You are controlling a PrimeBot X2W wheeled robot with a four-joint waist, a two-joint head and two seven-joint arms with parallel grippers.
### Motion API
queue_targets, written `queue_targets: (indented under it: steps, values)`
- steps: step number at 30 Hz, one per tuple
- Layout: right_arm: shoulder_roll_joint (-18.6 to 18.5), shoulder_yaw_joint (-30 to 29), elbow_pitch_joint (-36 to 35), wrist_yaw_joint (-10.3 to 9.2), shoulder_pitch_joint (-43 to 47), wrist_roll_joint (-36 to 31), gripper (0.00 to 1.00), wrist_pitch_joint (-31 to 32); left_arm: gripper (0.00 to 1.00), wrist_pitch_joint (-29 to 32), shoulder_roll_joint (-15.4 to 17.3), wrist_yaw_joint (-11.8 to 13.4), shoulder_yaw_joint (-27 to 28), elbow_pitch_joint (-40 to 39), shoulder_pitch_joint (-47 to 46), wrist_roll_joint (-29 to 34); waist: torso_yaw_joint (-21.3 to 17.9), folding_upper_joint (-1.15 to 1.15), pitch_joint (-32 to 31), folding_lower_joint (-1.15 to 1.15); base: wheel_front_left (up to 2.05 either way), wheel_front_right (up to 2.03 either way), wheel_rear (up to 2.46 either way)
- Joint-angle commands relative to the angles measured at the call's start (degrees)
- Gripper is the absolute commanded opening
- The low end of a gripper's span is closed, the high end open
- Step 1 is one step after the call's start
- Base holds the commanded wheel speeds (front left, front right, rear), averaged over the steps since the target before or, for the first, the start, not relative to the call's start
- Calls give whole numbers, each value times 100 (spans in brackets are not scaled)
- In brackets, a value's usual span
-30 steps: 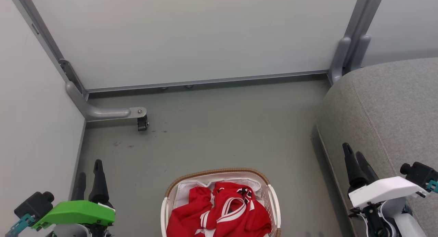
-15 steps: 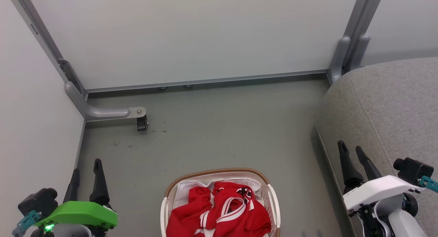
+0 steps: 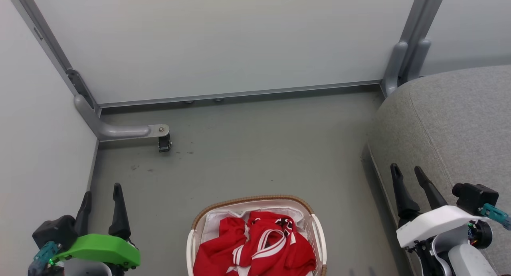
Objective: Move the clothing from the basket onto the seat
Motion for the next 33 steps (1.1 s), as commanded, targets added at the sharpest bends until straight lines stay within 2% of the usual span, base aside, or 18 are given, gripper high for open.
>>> queue_targets:
  steps: [1,33]
  values:
    - [-52,10,-58,1,-115,-191,100,-63,100,-67,82,51,-13,-63,40,170,-3,0,0,0,0,0,0]
    - [-70,172,188,2,-177,-1753,100,-457,100,-458,56,-53,-44,33,196,1698,-70,0,-64,0,0,0,0]
